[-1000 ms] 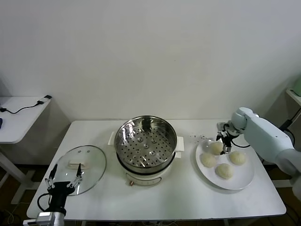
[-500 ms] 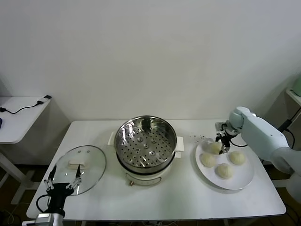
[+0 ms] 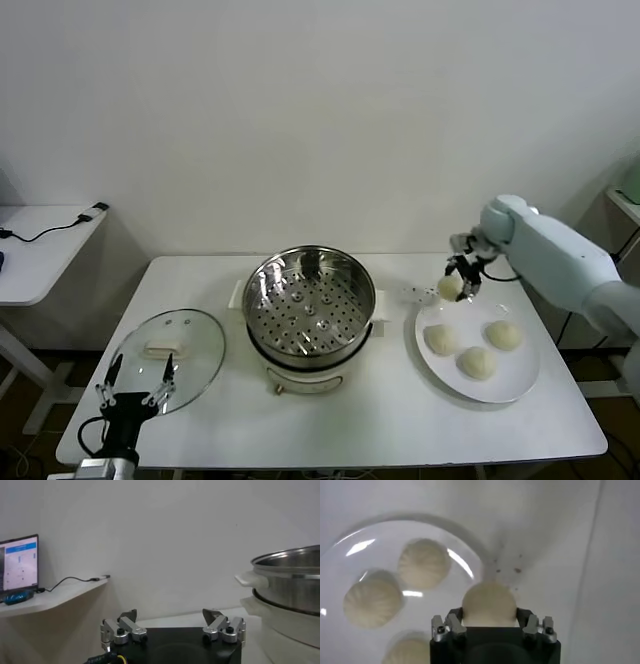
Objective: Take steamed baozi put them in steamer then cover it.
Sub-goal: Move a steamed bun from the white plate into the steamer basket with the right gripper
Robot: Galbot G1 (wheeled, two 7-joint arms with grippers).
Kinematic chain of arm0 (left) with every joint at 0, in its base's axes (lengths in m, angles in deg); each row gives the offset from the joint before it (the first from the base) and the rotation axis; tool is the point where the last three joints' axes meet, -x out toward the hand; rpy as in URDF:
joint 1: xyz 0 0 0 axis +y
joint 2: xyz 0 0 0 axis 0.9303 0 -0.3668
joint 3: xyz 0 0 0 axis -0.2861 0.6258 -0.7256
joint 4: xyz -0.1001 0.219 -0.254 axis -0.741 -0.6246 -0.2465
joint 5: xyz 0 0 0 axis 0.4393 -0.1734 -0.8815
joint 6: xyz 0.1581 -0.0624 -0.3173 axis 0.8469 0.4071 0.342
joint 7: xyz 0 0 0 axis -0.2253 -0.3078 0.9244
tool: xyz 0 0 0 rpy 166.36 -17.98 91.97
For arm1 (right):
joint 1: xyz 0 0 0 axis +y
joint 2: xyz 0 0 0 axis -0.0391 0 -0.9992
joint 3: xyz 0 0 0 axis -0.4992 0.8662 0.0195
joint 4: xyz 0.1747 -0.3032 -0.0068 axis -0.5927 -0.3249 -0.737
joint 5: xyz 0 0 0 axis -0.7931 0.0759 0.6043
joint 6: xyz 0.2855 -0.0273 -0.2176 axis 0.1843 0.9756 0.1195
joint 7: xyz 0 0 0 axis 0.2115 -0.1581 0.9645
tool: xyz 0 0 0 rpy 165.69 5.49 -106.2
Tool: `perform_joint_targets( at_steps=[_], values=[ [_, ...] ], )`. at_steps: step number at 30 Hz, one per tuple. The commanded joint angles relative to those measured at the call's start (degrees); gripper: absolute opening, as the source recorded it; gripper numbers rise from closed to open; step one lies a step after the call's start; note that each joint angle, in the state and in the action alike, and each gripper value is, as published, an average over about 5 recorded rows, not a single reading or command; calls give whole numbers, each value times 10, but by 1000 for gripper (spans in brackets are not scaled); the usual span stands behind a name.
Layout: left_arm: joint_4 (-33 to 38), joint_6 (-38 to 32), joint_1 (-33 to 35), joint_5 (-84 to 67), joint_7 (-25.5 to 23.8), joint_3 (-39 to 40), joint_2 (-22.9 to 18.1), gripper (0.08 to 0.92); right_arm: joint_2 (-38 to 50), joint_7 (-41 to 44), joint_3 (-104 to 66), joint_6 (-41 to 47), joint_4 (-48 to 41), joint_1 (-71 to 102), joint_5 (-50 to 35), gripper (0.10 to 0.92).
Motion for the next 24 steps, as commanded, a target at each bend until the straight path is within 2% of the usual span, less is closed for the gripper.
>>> perform_joint_targets(
  at_steps=[1, 10, 16, 24],
  values=[
    [3, 3, 5, -5, 1, 1, 1, 823, -74, 12, 128, -117, 53, -181, -48, 687],
    [7, 7, 9, -5, 2, 3, 1, 823, -184, -7, 148, -216, 112, -216, -20, 689],
    [19, 9, 13, 0, 4, 10, 0, 823, -216, -30, 133, -264, 145, -187, 74, 687],
    [20, 10, 16, 3, 6, 14, -1, 823, -237, -50, 110, -299, 135, -96, 191, 687]
  ],
)
